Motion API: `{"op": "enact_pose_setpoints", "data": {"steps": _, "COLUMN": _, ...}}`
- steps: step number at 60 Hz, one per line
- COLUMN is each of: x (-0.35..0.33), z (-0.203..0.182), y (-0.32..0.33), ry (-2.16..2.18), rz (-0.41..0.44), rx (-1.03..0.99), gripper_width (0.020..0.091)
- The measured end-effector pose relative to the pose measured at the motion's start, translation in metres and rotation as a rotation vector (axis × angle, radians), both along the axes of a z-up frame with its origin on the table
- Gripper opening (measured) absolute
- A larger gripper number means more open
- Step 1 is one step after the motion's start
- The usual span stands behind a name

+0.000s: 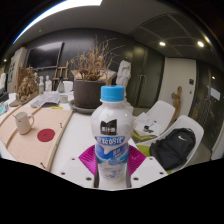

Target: Pour water

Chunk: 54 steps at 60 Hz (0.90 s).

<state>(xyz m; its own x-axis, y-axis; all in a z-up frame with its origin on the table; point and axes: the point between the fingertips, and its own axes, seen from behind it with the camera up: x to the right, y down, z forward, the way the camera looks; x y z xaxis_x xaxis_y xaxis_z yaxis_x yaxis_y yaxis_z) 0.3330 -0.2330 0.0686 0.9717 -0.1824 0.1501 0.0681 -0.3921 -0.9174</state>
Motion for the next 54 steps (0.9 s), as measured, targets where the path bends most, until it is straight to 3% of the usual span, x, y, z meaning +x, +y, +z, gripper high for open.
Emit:
{"op": "enact_pose_setpoints", "data": {"steps": 17, "x": -0.051, "z": 0.107, "y": 0.049, "ry": -0.435, "rz": -0.036, "rx": 0.023, "gripper_width": 0.0354}}
{"op": "enact_pose_setpoints", "data": {"steps": 26, "x": -0.120, "z": 0.146, "y": 0.086, "ry": -0.812, "rz": 0.026, "rx": 0.008, "gripper_width": 0.0355}}
{"op": "enact_pose_setpoints", "data": {"steps": 38, "x": -0.212, "z": 0.137, "y": 0.131, "ry": -1.303, "rz": 0.166, "rx": -0.042, "gripper_width": 0.0352}}
{"op": "enact_pose_setpoints", "data": {"steps": 54, "x": -0.268, "z": 0.108, "y": 0.162, "ry": -1.779, "rz": 0.275, "rx": -0.107, "gripper_width": 0.0352}}
